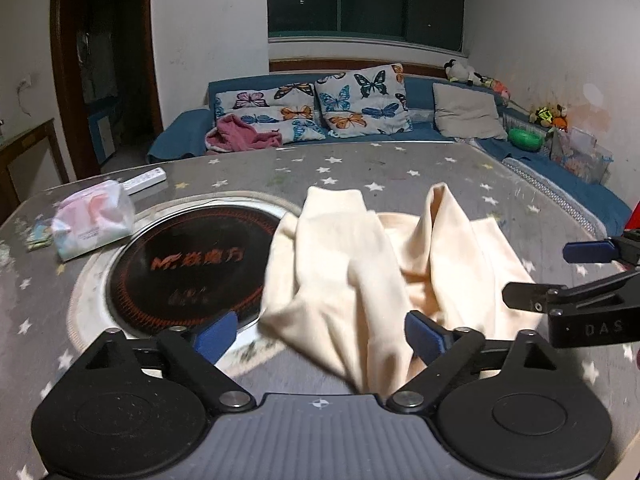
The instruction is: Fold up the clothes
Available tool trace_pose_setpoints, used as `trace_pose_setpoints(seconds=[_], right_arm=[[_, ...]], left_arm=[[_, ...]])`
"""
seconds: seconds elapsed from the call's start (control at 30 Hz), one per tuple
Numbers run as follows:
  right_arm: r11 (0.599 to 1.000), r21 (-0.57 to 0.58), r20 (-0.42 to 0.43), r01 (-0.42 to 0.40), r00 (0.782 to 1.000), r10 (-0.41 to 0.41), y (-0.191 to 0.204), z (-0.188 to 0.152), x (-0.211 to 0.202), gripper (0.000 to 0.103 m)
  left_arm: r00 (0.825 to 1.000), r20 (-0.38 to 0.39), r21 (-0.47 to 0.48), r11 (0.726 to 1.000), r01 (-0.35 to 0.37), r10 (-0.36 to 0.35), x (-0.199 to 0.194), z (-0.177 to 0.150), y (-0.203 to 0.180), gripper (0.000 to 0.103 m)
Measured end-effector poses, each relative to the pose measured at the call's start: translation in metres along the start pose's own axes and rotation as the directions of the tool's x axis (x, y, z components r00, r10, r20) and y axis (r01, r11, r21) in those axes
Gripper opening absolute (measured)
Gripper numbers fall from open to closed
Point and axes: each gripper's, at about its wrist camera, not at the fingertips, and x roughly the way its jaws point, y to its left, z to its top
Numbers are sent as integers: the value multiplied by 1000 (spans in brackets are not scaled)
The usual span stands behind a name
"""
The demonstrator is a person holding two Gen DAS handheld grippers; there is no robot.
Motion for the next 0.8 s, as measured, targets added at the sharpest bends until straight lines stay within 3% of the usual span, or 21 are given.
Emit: trace_pose_setpoints(seconds=[0.27,0.5,0.67,0.8], right_arm=[[1000,-13,7,-25,1000,25,-16,40,38,90],[998,-19,-15,-60,998,60,-19,64,77,78],[995,-7,-52,-95,994,95,-22,69,102,57],[992,25,-74,-127,989,128,-30,64,108,30]], left_arm=[[997,-31,14,997,75,-75,39,22,-4,81],[990,-67,26,992,123,-121,70,31,-10,68],[986,-96,33,989,142,-138,87,33,-11,61],[985,-100,34,989,143,-139,94,34,-11,61]])
